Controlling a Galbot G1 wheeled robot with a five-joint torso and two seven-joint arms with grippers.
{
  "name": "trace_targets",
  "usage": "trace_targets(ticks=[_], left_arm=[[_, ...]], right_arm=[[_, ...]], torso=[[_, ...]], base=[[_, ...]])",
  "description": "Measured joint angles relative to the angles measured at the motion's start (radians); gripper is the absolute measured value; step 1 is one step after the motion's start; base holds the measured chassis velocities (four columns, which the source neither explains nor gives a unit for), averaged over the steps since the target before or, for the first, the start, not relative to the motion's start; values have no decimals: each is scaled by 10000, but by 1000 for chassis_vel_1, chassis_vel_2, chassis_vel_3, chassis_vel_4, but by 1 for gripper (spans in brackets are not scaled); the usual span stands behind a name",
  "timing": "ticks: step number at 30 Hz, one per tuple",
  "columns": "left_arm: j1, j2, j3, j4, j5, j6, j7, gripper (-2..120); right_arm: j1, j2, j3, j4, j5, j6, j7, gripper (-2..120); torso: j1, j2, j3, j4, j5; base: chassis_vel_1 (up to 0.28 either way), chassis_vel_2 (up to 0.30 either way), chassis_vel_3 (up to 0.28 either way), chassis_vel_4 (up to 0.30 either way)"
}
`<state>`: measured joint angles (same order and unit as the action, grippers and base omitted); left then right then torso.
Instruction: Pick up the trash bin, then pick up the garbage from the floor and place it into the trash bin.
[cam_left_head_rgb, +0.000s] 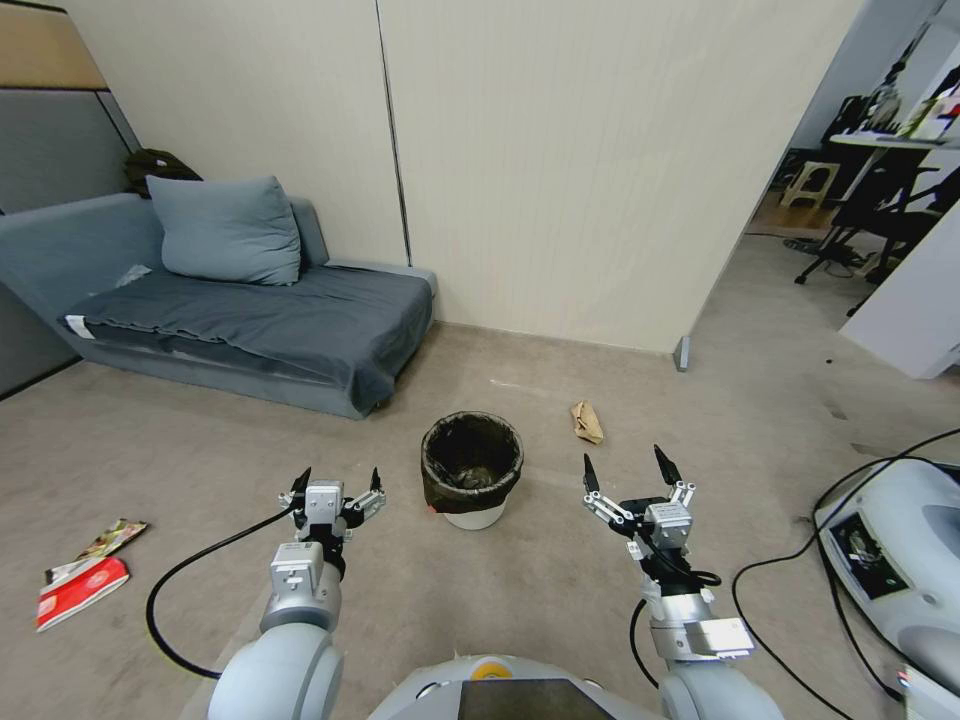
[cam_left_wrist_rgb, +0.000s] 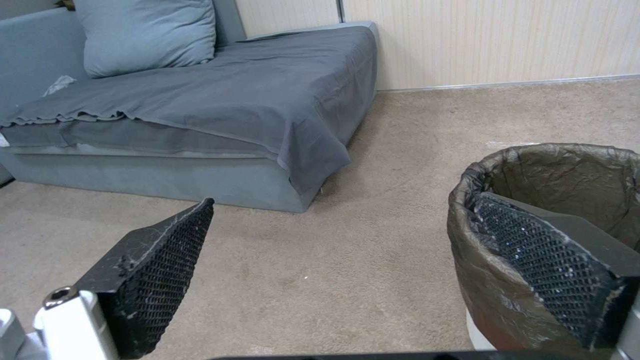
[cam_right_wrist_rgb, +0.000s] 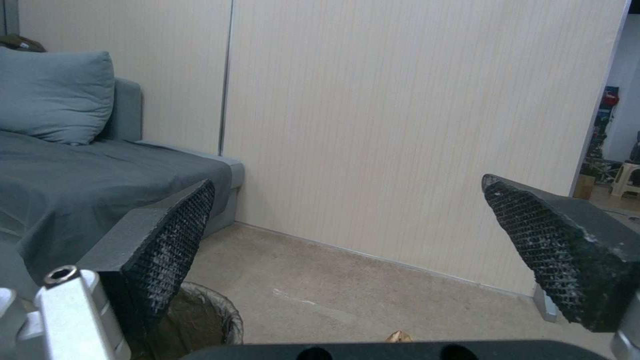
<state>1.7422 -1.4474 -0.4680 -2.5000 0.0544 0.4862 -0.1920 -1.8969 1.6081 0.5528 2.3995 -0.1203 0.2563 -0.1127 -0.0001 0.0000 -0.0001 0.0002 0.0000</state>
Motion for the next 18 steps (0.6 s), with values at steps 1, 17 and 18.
trace_targets(ticks=[1, 17, 18], left_arm=[[-149, 94, -31, 0, -369, 57, 79, 100], [-2724, 2216, -244, 1200, -5461, -45, 875, 100], [-2878, 2307, -193, 1359, -5617, -105, 942, 100]], right_arm=[[4, 0, 3, -8, -7, 31, -26, 100], [490, -4, 53, -298, -250, 167, -283, 100], [507, -3, 55, -308, -271, 161, -289, 100]], torso=[[0, 0, 0, 0, -1], [1, 0, 1, 0, 0], [1, 0, 1, -2, -1]], base=[[0, 0, 0, 0], [0, 0, 0, 0], [0, 0, 0, 0]])
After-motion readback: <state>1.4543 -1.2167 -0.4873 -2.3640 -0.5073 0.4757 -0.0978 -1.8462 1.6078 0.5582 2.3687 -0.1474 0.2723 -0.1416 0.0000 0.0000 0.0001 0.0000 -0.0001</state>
